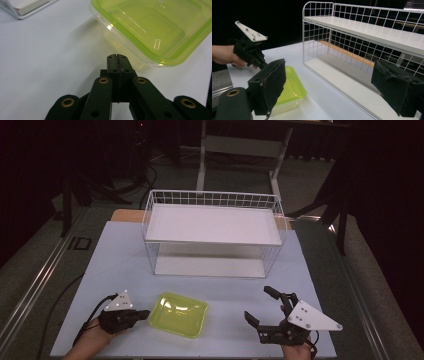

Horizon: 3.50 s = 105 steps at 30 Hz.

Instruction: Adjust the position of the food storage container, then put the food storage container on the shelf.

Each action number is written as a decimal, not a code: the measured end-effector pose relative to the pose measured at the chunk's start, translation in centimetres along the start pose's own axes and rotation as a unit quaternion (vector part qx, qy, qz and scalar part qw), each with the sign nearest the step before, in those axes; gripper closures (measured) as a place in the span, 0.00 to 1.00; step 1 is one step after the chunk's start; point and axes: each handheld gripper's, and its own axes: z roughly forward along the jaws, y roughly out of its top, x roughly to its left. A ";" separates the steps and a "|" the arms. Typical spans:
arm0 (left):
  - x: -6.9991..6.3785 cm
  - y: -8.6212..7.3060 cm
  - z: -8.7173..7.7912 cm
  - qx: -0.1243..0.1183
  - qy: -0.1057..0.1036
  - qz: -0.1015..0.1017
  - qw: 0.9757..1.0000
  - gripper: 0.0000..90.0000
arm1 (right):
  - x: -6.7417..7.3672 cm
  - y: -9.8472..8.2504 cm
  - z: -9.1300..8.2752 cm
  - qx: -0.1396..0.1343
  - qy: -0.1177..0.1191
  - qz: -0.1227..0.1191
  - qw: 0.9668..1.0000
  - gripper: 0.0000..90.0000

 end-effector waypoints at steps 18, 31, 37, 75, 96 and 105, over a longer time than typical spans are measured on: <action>-1.9 1.6 2.6 0.010 -0.041 0.011 0.999 1.00 | -0.2 -0.1 0.1 0.000 0.002 0.006 1.000 0.14; -3.3 3.9 6.1 0.015 -0.080 0.025 0.996 1.00 | -0.5 -0.2 -0.1 0.001 -0.002 0.004 1.000 0.14; -3.8 4.3 7.1 0.017 -0.094 0.024 0.995 1.00 | -0.7 -0.3 -0.1 0.003 0.000 0.005 1.000 0.14; -4.3 6.1 2.5 -0.063 -0.072 -0.020 0.995 0.42 | -0.9 -1.5 0.9 0.071 -0.039 -0.002 0.997 0.21; -6.3 8.5 3.6 -0.053 -0.071 -0.126 0.988 0.31 | -3.0 -2.9 3.1 0.180 -0.048 0.114 0.976 0.12; -6.1 8.2 6.5 -0.020 -0.107 -0.194 0.975 0.31 | -4.1 -5.5 4.5 0.243 -0.014 0.240 0.940 0.17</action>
